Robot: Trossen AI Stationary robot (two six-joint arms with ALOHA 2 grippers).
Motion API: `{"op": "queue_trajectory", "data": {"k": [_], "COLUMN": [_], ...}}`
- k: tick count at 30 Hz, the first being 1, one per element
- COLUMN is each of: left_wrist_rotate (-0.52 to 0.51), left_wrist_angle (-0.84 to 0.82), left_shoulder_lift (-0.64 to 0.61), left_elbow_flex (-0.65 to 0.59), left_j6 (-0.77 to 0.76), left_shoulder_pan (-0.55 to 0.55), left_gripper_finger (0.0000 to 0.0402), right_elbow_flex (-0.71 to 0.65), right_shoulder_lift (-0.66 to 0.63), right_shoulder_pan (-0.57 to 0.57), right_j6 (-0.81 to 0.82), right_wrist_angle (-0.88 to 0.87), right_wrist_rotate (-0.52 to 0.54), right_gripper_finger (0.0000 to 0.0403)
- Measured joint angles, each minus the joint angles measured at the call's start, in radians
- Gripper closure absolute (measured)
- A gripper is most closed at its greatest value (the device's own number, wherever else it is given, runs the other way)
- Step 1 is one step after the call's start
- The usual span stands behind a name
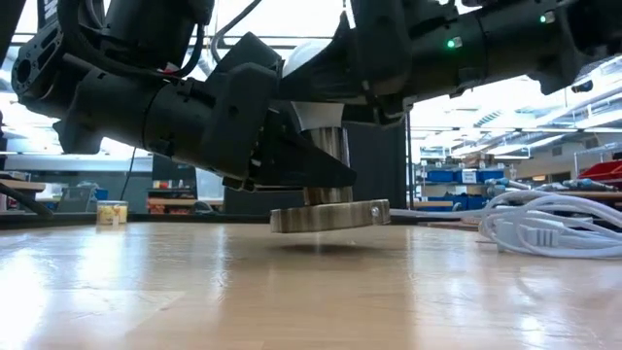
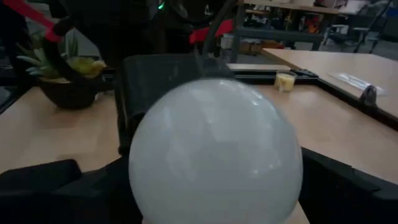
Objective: Screw lightbulb
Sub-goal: Remove the lightbulb from the lamp
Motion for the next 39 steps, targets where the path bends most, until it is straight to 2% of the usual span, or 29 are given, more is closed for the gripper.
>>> {"op": "queue_trajectory", "data": {"k": [5, 12, 16, 19, 21, 26, 33, 39], "left_wrist_rotate": [-0.017, -0.017, -0.014, 0.02, 0.065, 0.193, 0.26, 0.263], "left_wrist_angle": [-0.007, -0.029, -0.03, -0.032, -0.031, -0.019, 0.017, 0.036], "left_shoulder_lift": [0.0, 0.0, -0.001, -0.001, -0.001, -0.001, 0.0, 0.0], "left_elbow_flex": [0.0, 0.0, 0.0, 0.0, -0.001, -0.012, -0.022, -0.022], "left_j6": [-0.003, -0.024, -0.022, -0.019, -0.015, 0.027, 0.092, 0.096], "left_shoulder_pan": [0.001, 0.0, 0.0, 0.0, 0.0, -0.004, -0.013, -0.012], "left_gripper_finger": [0.0213, 0.0213, 0.0213, 0.0213, 0.0213, 0.0213, 0.0213, 0.0213], "right_elbow_flex": [0.0, 0.0, 0.0, 0.0, -0.002, -0.009, -0.015, -0.015], "right_shoulder_lift": [0.0, 0.0, 0.0, 0.0, 0.0, -0.001, -0.002, -0.002], "right_shoulder_pan": [-0.016, -0.022, -0.022, -0.026, -0.035, -0.077, -0.153, -0.227], "right_j6": [-0.034, -0.038, -0.049, -0.067, -0.087, -0.098, -0.128, -0.107], "right_wrist_angle": [0.03, 0.024, 0.024, 0.023, 0.023, 0.026, 0.046, 0.052], "right_wrist_rotate": [-0.005, -0.038, -0.045, -0.09, -0.163, -0.451, -0.826, -1.035], "right_gripper_finger": [0.0072, 0.0143, 0.0146, 0.0146, 0.0145, 0.0137, 0.0138, 0.0121]}}
